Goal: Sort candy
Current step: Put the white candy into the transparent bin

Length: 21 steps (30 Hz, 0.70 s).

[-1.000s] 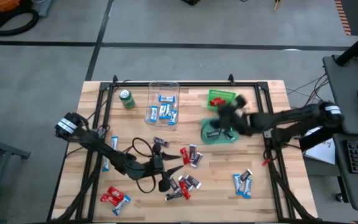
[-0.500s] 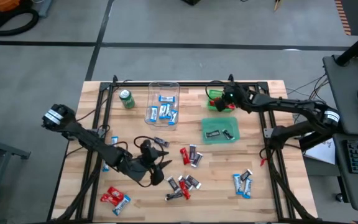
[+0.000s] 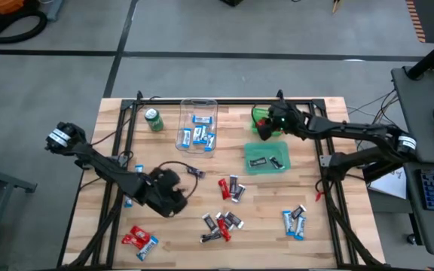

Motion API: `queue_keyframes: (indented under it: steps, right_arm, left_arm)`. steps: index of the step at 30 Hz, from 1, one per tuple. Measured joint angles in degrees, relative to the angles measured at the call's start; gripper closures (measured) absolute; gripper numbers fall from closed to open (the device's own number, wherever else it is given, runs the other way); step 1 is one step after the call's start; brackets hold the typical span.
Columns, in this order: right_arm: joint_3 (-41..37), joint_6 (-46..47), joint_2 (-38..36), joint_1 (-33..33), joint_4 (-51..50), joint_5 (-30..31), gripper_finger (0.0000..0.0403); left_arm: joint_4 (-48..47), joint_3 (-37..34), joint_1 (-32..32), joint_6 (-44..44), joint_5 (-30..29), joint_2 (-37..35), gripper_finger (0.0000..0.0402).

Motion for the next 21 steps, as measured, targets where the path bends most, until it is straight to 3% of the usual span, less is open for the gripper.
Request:
queue_keyframes:
  steps: [5, 8, 11, 21]
  right_arm:
    - [0.0, 0.2, -1.7, 3.6, 1.4, 0.0, 0.0298]
    - [0.1, 0.2, -1.7, 5.4, 3.1, 0.0, 0.0297]
    - [0.1, 0.1, -1.7, 6.7, 4.0, 0.0, 0.0296]
    - [0.1, 0.2, -1.7, 7.5, 4.3, 0.0, 0.0296]
  left_arm:
    - [-22.7, 0.0, 0.7, -25.9, 6.6, 1.6, 0.0235]
    - [-33.3, 0.0, 2.1, -35.0, 12.4, 3.8, 0.0235]
    - [-37.3, 0.0, 3.5, -36.1, 14.4, 5.8, 0.0235]
    - [-36.6, -3.4, 9.0, -32.8, 18.7, 8.0, 0.0235]
